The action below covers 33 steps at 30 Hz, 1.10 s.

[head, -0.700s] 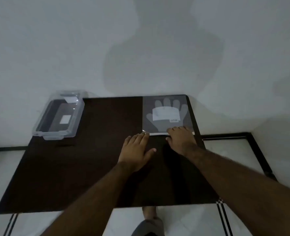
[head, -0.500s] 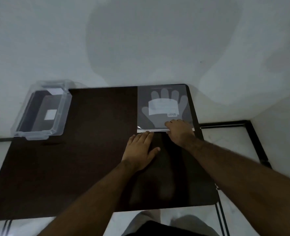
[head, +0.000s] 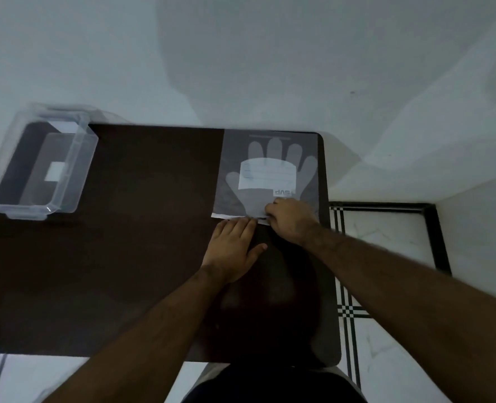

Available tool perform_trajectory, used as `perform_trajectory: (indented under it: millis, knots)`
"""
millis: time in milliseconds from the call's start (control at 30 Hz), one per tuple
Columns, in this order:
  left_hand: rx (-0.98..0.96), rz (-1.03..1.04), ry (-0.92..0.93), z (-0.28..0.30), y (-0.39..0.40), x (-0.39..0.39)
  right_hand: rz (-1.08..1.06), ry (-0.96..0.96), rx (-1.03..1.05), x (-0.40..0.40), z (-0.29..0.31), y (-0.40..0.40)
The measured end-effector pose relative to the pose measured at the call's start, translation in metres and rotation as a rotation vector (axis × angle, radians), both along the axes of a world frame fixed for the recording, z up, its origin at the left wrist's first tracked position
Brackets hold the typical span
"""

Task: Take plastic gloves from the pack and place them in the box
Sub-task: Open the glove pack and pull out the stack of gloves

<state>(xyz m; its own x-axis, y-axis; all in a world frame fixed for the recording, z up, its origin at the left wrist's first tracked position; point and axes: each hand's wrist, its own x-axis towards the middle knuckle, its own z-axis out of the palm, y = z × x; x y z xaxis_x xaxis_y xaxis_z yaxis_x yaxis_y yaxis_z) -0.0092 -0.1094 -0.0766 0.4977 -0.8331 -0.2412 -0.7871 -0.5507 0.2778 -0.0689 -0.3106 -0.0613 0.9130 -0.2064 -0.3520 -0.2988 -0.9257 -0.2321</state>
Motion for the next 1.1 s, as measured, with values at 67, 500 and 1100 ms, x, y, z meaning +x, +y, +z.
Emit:
perform_trajectory:
  millis: [67,500,1100]
  knots:
    - [0.000,-0.007,-0.020,-0.003,-0.008,0.000,-0.007,-0.001,0.025,0.001,-0.002,-0.004]
    - [-0.049,0.130,-0.110,-0.016,-0.038,0.014,-0.164,-0.127,0.127,0.012,-0.003,-0.030]
    - [0.156,-0.050,-0.238,-0.009,-0.063,0.044,-0.080,-0.112,0.040,0.026,0.003,-0.044]
